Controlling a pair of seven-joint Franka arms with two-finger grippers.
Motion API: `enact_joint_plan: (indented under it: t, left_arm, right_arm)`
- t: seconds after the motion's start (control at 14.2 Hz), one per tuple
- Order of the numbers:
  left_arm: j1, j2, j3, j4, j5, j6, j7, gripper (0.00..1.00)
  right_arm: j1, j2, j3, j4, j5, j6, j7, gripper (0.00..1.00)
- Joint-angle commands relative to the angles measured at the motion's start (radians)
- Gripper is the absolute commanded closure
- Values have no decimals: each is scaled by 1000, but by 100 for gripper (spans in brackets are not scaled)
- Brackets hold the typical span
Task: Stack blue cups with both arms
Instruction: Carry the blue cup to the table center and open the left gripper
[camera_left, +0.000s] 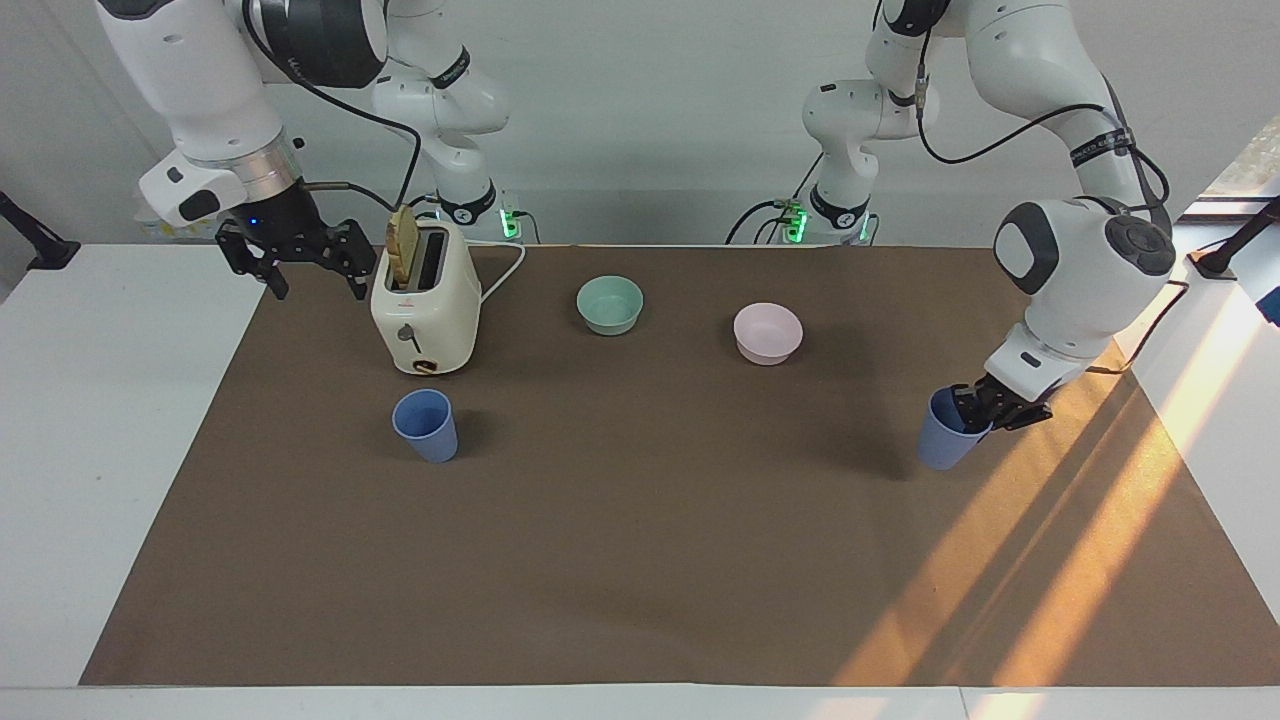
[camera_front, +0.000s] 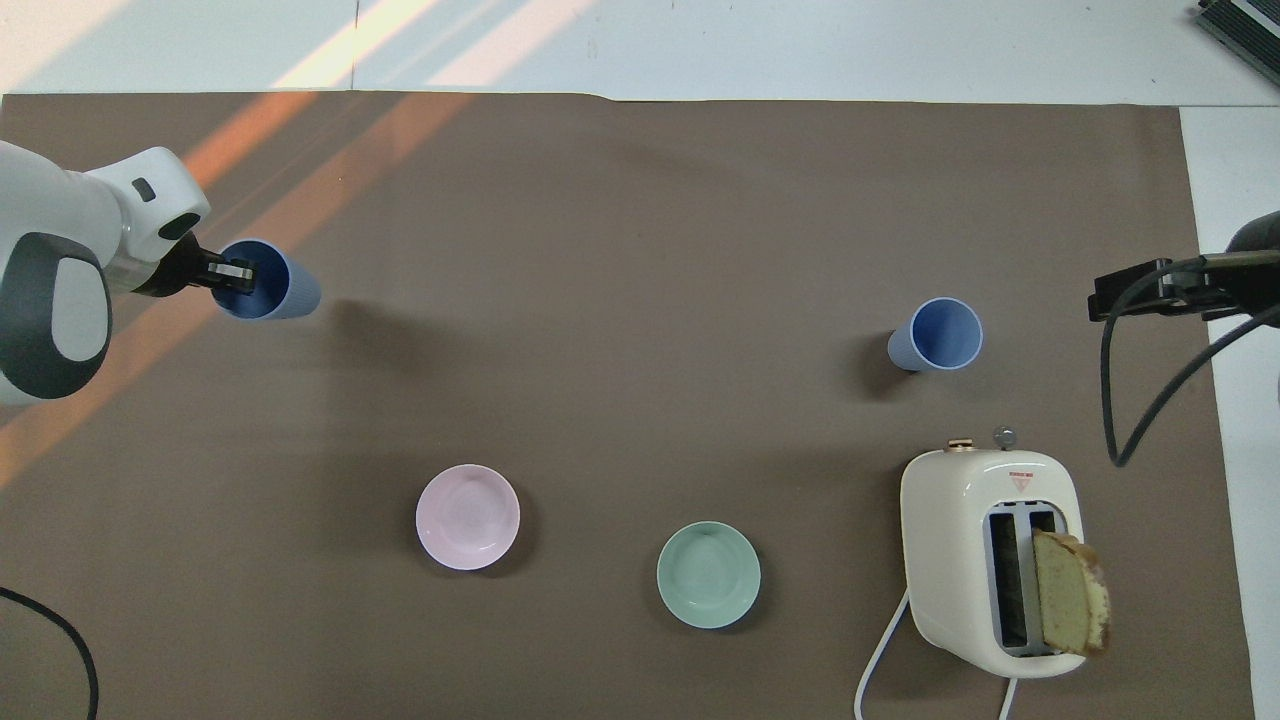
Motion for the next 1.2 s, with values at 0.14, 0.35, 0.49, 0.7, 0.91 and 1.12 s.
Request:
enact_joint_plan:
  t: [0.14,0.35,0.49,0.7,0.91,1.12]
  left_arm:
    - [-18,-20,-185,-28,-1,-1,-402,100]
    - [-58,-11,-262,-39,11,14,-536,100]
    - [-97,-4,-297,-65,71,88,-668,100]
    - [-104,48,-391,-77,116,172,-867,100]
    - [-132,104,-417,-66,187,214,-1027,100]
    - [-130,175,-432,-63,220,299,-1038,95]
  right_arm:
    - [-15,-20,3,-21,17,5,17,0]
    - [-19,-19,3,-19,17,5,17,0]
    - [-32,-19,3,-21,17,7,12,0]
    - [-36,-20,3,-24,17,7,11,0]
    - [-35,-22,3,-26,15,5,12,0]
    - [-36,-23,3,-29,17,5,15,0]
